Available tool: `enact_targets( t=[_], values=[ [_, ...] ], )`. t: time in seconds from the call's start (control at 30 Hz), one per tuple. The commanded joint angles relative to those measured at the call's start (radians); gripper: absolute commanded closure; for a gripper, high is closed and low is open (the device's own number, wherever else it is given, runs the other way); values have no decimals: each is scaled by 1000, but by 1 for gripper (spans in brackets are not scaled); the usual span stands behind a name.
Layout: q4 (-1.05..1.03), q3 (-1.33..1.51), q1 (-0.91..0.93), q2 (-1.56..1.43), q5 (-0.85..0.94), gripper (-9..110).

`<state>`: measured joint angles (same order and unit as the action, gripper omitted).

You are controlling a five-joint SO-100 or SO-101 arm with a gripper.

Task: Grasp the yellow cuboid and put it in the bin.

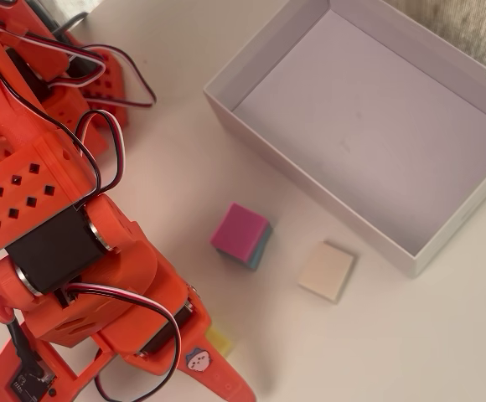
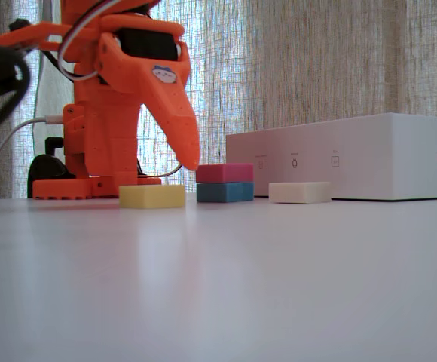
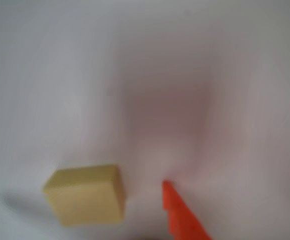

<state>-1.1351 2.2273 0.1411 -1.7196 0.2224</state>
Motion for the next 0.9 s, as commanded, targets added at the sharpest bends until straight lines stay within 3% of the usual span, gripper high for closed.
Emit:
enact_targets(
  t=[0.0,0.13,0.23,0.63,0.8,0.87],
  values=[
    [9,5,-20,14,11,53],
    [14,5,-31,43,11,54],
    [28,5,-31,80,11,63],
    [-6,-89,-6,221,0,64],
    [-9,-92,-9,235,2,70],
    [-18,-101,-9,244,2,79]
  ],
)
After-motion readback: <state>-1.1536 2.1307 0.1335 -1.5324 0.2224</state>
